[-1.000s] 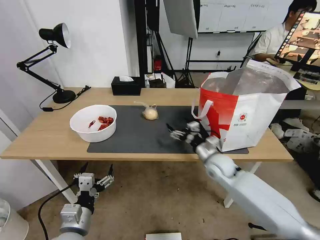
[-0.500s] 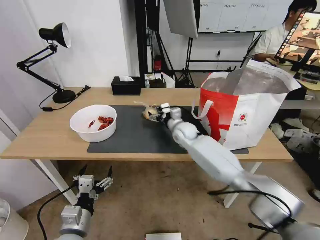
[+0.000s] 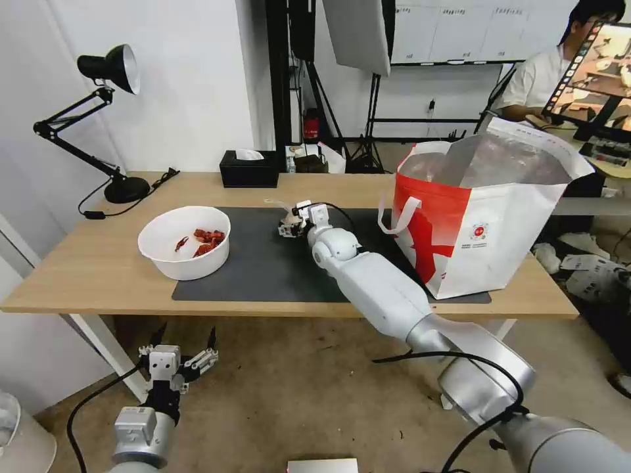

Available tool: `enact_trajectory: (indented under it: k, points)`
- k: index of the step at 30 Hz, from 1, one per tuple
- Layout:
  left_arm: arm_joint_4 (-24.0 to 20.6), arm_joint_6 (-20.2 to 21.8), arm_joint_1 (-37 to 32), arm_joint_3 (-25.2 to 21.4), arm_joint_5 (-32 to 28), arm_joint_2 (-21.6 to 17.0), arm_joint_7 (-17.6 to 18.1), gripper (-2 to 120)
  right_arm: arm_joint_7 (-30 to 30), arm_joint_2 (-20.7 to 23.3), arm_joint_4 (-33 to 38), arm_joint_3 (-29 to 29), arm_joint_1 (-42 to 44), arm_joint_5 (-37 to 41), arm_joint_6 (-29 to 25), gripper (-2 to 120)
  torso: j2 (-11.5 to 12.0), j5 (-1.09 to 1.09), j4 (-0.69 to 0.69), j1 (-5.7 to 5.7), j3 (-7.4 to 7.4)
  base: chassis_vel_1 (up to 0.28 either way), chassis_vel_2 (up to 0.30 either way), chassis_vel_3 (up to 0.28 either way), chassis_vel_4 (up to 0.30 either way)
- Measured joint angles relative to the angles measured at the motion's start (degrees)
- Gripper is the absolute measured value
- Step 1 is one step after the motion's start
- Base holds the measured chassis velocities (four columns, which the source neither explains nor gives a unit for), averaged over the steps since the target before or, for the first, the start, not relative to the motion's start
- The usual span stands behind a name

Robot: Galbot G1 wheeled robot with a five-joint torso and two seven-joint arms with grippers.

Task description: Pick up the trash from the table and place it into the takeout bag.

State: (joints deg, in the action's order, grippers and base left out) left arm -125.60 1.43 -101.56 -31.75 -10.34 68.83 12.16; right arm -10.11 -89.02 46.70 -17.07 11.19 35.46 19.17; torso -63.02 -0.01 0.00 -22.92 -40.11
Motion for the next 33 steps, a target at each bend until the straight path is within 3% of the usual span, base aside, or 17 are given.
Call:
enact_trajectory:
  k: [8, 11, 19, 22, 25, 26, 29, 30, 33]
  points:
    - [-0.2, -0.3, -0.2, 0.0, 0.0, 0.2, 0.0, 100, 0.0, 0.2, 0.1, 0.5, 0.6, 0.1, -0.1, 75, 0.0, 0.0, 0.0, 0.0, 0.0, 0.0, 0.0, 0.0, 0.0]
    - [-0.2, -0.5, -0.3, 0.0, 0.1, 0.2, 0.1, 100, -0.2, 1.3, 2.0, 0.1, 1.3, 0.4, -0.5, 59, 0.0, 0.01, 0.0, 0.0, 0.0, 0.0, 0.0, 0.0, 0.0]
    - [-0.3, -0.8, -0.3, 0.2, 0.4, 0.2, 0.1, 100, -1.7, 5.2, 8.6, -1.1, 3.1, 0.7, -3.5, 34, 0.0, 0.01, 0.01, 0.0, 0.0, 0.0, 0.0, 0.0, 0.0]
    - [-0.6, -0.8, -0.4, 0.3, 0.5, 0.2, 0.1, 100, -3.5, 8.4, 14.5, -1.7, 4.6, 0.5, -4.1, 23, 0.0, 0.02, 0.02, 0.0, 0.0, 0.0, 0.0, 0.0, 0.0]
    - [-1.1, -1.0, -0.8, 0.2, 0.5, 0.2, 0.2, 100, -7.5, 15.8, 29.0, -1.4, 6.8, 0.5, -4.2, 13, 0.0, 0.04, 0.0, 0.0, 0.0, 0.0, 0.0, 0.0, 0.0]
    - [-1.1, -1.0, -0.8, 0.2, 0.5, 0.2, 0.2, 100, -7.5, 15.8, 29.0, -1.4, 6.8, 0.5, -4.2, 13, 0.0, 0.04, 0.0, 0.0, 0.0, 0.0, 0.0, 0.0, 0.0]
    - [-1.2, -1.5, -1.1, 0.3, 0.8, 0.2, 0.2, 100, -12.0, 24.7, 44.3, 0.8, 7.3, 3.1, -1.7, 9, 0.0, 0.03, 0.0, 0.01, 0.01, 0.0, 0.0, 0.0, 0.0]
    - [-1.2, -1.5, -1.1, 0.3, 0.8, 0.2, 0.2, 100, -12.0, 24.7, 44.3, 0.8, 7.3, 3.1, -1.7, 9, 0.0, 0.03, 0.0, 0.01, 0.01, 0.0, 0.0, 0.0, 0.0]
    - [-1.3, -1.6, -1.1, 1.1, 1.3, 0.1, 0.2, 100, -14.9, 33.9, 54.4, 3.8, 5.7, 9.3, 1.1, 9, 0.0, 0.04, -0.01, 0.01, 0.02, 0.0, 0.0, 0.0, 0.0]
